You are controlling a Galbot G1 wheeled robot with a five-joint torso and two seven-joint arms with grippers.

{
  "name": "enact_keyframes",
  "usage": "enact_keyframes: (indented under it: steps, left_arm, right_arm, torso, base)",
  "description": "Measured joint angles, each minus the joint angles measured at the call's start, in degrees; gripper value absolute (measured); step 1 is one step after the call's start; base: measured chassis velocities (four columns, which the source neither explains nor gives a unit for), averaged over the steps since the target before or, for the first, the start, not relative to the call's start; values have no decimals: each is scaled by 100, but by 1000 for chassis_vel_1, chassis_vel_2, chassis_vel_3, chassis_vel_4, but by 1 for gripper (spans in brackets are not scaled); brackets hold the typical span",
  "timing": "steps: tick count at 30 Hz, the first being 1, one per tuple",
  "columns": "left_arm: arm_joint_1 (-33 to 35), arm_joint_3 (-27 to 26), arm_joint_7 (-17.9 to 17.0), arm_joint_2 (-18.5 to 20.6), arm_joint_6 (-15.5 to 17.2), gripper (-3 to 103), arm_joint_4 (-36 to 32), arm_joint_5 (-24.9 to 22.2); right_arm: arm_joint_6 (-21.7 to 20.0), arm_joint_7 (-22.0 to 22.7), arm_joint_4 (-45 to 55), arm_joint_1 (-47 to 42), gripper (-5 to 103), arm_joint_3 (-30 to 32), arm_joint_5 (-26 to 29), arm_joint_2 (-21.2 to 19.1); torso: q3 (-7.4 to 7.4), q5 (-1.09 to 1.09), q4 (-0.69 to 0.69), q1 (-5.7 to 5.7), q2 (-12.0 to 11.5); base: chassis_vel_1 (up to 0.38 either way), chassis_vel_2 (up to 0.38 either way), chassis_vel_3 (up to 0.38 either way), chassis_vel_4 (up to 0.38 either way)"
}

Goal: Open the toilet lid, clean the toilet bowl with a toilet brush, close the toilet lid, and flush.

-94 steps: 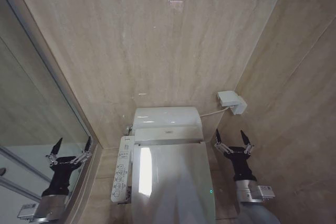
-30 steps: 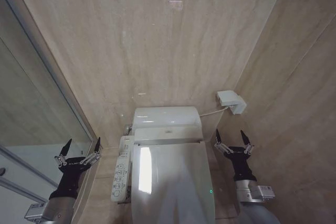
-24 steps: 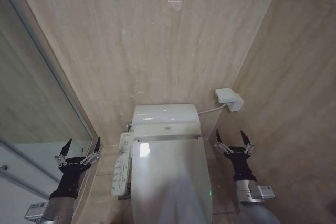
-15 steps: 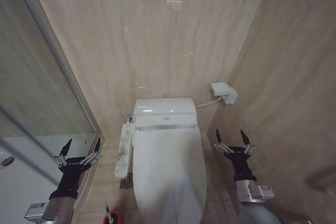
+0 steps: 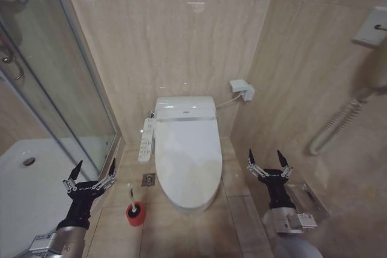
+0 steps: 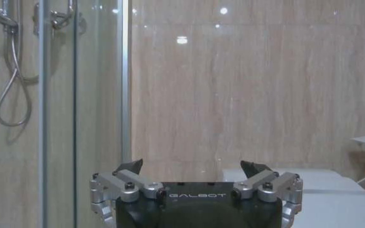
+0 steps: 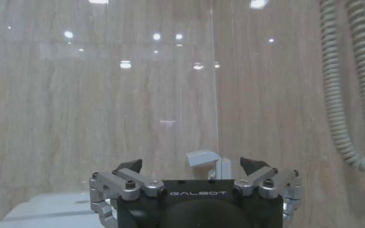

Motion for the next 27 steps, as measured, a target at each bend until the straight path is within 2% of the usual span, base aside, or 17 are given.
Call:
enact_keyframes:
  steps: [13,21,22,23,24,25,27]
  left_arm:
    - [-5,0,0,1,0,100,0,0]
    - [-3,0,0,1,0,100,0,0]
    - [-3,0,0,1,0,100,0,0]
    - [-3,0,0,1,0,100,0,0]
    - [-2,0,0,0,0,100,1,0]
    - [-1,-1,0,0,0,100,0,0]
    - [-1,-1,0,0,0,100,0,0]
  right_arm:
    - [0,0,1,9,100,0,0,0]
    - [0,0,0,5,100,0,0,0]
    - [0,0,0,5,100,0,0,0]
    - [0,0,0,5,100,0,0,0]
    - [0,0,0,4,100,0,-1,-1]
    - [0,0,0,1,100,-1,0,0]
    - [0,0,0,1,100,0,0,0]
  torso:
    - [5,0,0,11,-6]
    - [2,6,-1,4,-4]
    - [1,-5,0,3,-2]
    - [1,-5,0,3,-2]
    - [2,-4,-1,3,-2]
    - [1,6,0,2,-2]
    - [-1,1,-2,0,0]
  base:
    - [18,-1,-14,20]
    - [216,-242,-216,228]
    - [242,-260,-210,257]
    - [242,-260,-210,257]
    - [210,-260,-185,249]
    - [160,-199,-185,139]
    - [160,-124,-166,139]
